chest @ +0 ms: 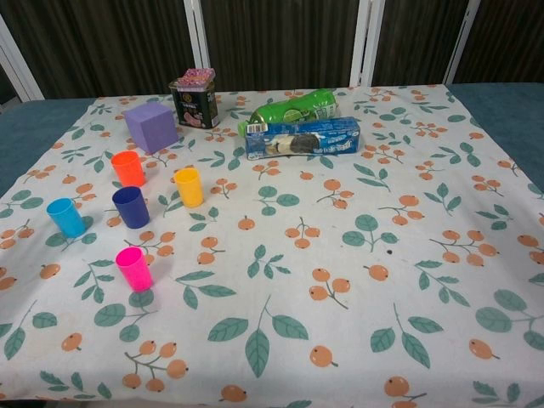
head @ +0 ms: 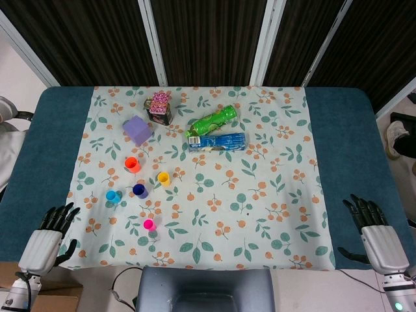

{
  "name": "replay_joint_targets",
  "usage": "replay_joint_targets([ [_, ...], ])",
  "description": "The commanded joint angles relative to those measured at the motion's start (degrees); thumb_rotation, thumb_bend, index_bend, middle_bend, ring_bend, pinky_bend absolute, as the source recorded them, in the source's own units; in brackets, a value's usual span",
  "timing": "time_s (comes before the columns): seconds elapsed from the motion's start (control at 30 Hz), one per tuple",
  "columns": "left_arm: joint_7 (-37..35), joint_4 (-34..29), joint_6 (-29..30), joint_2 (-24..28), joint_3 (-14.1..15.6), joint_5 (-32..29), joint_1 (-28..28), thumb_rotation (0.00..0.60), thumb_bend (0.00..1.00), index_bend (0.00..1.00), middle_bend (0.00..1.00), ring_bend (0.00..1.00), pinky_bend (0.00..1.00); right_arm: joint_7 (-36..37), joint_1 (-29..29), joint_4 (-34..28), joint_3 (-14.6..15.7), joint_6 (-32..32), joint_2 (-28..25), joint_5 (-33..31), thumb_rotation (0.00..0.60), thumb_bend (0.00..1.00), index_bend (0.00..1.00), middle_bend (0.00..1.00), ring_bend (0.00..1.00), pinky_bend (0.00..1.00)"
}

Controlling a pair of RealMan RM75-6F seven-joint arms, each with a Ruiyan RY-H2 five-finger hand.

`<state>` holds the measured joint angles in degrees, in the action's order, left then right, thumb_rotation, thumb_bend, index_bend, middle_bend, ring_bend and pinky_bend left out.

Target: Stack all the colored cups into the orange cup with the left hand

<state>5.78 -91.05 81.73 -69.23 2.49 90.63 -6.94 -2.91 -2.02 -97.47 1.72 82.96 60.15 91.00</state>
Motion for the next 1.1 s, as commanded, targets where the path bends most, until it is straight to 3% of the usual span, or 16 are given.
replay_joint_targets([
  [0.03, -0.26, 0.12, -0.13, -0.14, -0.04, 0.17, -0.16, 0.600, 0.47, 0.00, 0.00, 0.00, 0.02, -0.17, 0.06, 0.00, 0.16, -0.06, 0.03, 0.05, 0.600, 0.15, 0.00, 0.00, 0.00, 0.00],
  [0.2, -2.80, 2.30, 1.84, -3.25, -1.40, 1.68, -0.72, 0.600, 0.45, 0.00, 0.00, 0.00, 0.07, 0.52, 0.20, -0.11, 0.39, 0.27, -0.34, 0.55, 0.600, 0.15, 0.00, 0.00, 0.00, 0.00],
  [0.27, -4.30, 4.53, 4.62, -6.81, -3.51, 1.89, -0.88, 0.600, 0.44, 0.00, 0.07, 0.09, 0.25, 0.97, 0.28, 0.00, 0.44, 0.51, -0.48, 0.75, 0.600, 0.15, 0.00, 0.00, 0.00, 0.00],
  [0.33, -6.05, 6.21, 6.37, -10.39, -5.72, 2.01, -1.77, 0.600, 0.43, 0.00, 0.31, 0.41, 0.65, 1.34, 0.22, 0.02, 0.35, 0.51, -0.52, 0.67, 0.600, 0.15, 0.00, 0.00, 0.00, 0.00],
  [0.37, -7.95, 6.49, 6.26, -12.43, -6.97, 1.39, -2.64, 0.600, 0.43, 0.01, 0.50, 0.63, 0.85, 1.49, 0.13, 0.08, 0.29, 0.39, -0.54, 0.60, 0.600, 0.15, 0.00, 0.00, 0.00, 0.00],
  [0.4, -9.24, 6.12, 4.89, -13.36, -7.56, 0.44, -3.49, 0.600, 0.43, 0.03, 0.66, 0.80, 0.96, 1.53, 0.06, 0.13, 0.27, 0.24, -0.54, 0.54, 0.600, 0.15, 0.00, 0.00, 0.00, 0.00],
  [0.43, -9.51, 5.31, 2.61, -13.49, -7.83, -0.56, -4.53, 0.600, 0.43, 0.06, 0.81, 0.93, 1.00, 1.57, 0.01, 0.13, 0.26, 0.13, -0.55, 0.49, 0.600, 0.15, 0.00, 0.00, 0.00, 0.00],
  [0.5, -6.61, 3.19, -2.47, -13.19, -8.99, -3.14, -7.10, 0.600, 0.43, 0.11, 0.96, 1.00, 1.00, 1.60, -0.01, 0.17, 0.19, 0.16, -0.53, 0.41, 0.600, 0.15, 0.00, 0.00, 0.00, 0.00],
  [0.57, 0.19, 2.53, -5.19, -14.74, -11.25, -6.62, -9.24, 0.600, 0.42, 0.13, 1.00, 1.00, 1.00, 1.52, 0.03, 0.21, 0.10, 0.23, -0.45, 0.25, 0.600, 0.15, 0.00, 0.00, 0.00, 0.00],
  [0.67, 8.18, 3.23, -7.18, -18.83, -14.39, -11.37, -12.00, 0.600, 0.41, 0.18, 1.00, 1.00, 1.00, 1.59, 0.07, 0.26, 0.02, 0.35, -0.34, 0.10, 0.600, 0.15, 0.00, 0.00, 0.00, 0.00],
  [0.8, 12.58, 3.94, -11.73, -21.94, -17.16, -18.08, -15.39, 0.600, 0.40, 0.22, 1.00, 1.00, 1.00, 1.13, 0.03, 0.49, -0.50, 0.43, 0.06, -0.66, 0.600, 0.15, 0.00, 0.00, 0.00, 0.00],
  [1.1, 18.02, 8.43, -16.57, -27.66, -19.86, -27.00, -21.16, 0.600, 0.38, 0.25, 1.00, 1.00, 1.00, 0.87, -0.38, 0.45, -0.82, -0.48, 0.22, -1.62, 0.600, 0.15, 0.00, 0.00, 0.00, 0.00],
])
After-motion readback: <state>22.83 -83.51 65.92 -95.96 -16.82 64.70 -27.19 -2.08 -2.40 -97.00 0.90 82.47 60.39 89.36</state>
